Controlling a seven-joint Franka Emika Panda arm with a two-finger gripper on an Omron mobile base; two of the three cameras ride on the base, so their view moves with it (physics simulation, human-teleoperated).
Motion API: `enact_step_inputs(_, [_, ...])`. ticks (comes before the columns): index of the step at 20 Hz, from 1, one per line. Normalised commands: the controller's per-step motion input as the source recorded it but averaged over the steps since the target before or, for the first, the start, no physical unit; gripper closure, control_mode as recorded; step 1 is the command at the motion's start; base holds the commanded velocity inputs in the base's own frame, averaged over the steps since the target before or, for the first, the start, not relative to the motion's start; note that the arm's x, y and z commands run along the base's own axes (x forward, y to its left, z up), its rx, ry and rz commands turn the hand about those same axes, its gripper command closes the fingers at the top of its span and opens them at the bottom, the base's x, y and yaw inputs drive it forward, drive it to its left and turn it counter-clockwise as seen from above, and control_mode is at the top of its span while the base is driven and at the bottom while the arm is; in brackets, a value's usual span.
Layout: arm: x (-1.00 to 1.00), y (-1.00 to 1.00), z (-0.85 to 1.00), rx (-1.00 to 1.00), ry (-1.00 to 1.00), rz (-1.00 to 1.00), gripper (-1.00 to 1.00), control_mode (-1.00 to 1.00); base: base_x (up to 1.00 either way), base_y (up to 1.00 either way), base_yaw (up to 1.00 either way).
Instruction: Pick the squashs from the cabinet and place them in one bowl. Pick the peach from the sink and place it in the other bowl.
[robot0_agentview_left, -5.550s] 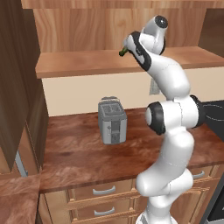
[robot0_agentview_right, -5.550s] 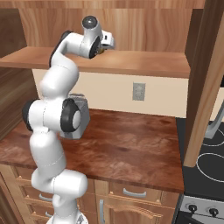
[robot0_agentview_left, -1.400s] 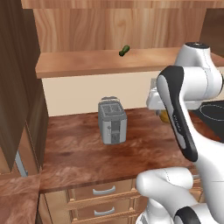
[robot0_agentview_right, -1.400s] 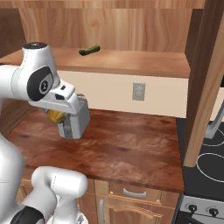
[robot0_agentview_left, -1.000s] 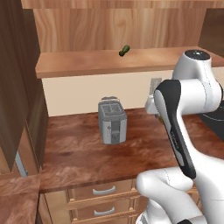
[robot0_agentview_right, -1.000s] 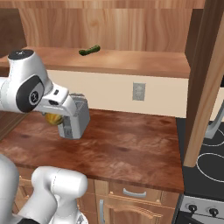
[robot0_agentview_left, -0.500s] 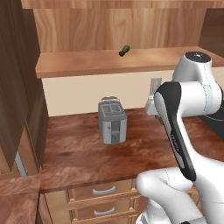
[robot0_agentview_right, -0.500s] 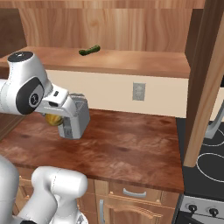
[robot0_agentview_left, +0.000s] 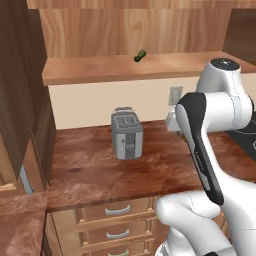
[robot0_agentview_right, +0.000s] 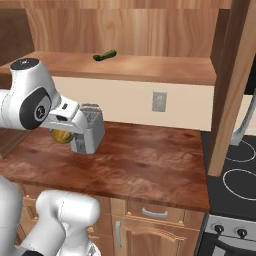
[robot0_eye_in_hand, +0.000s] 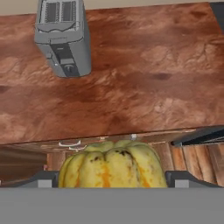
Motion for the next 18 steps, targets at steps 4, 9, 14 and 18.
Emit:
enact_step_inputs(4, [0.0,0.0,0.0,0.0,0.0,0.0,1.0,1.0,-0.99,0.21,-0.01])
enact_step_inputs(9, [0.0,0.0,0.0,0.0,0.0,0.0,1.0,1.0,-0.69,0.03,0.04])
enact_step_inputs(14, [0.0,0.0,0.0,0.0,0.0,0.0,1.0,1.0,0.0,0.0,0.48])
enact_step_inputs(18, [0.0,0.0,0.0,0.0,0.0,0.0,1.0,1.0,0.0,-0.18,0.62])
